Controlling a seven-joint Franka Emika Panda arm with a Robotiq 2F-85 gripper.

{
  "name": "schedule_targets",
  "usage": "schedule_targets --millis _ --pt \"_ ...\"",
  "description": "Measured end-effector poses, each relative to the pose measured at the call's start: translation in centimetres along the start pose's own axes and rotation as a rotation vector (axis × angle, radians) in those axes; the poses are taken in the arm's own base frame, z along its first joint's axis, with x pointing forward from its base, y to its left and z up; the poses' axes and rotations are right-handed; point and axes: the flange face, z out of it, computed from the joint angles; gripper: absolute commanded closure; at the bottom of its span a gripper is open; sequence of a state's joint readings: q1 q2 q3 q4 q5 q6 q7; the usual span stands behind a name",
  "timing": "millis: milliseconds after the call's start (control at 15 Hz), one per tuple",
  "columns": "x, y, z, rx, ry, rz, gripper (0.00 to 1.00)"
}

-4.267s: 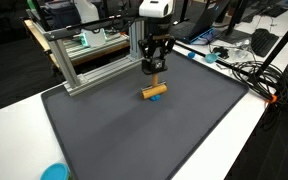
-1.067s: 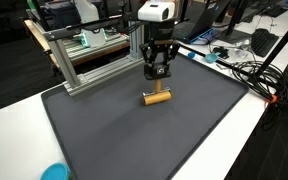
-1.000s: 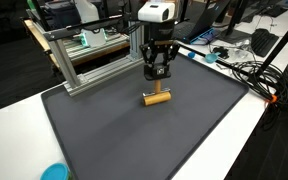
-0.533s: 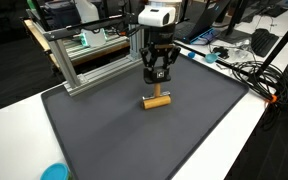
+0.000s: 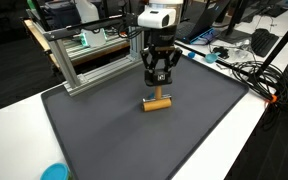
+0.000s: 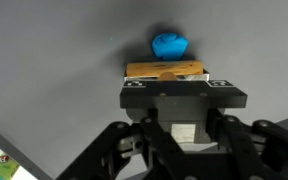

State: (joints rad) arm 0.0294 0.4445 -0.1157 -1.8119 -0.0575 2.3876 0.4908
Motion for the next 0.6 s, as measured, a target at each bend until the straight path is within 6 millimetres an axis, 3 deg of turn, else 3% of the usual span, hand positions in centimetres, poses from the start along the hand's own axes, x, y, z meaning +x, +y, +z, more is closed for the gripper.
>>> schedule_targets --millis 333,600 --pt "1.4 -0.2 -2.6 0.053 0.121 0.022 0.78" --pt "0.8 0.2 -5.1 0.0 0.093 -0.032 0.78"
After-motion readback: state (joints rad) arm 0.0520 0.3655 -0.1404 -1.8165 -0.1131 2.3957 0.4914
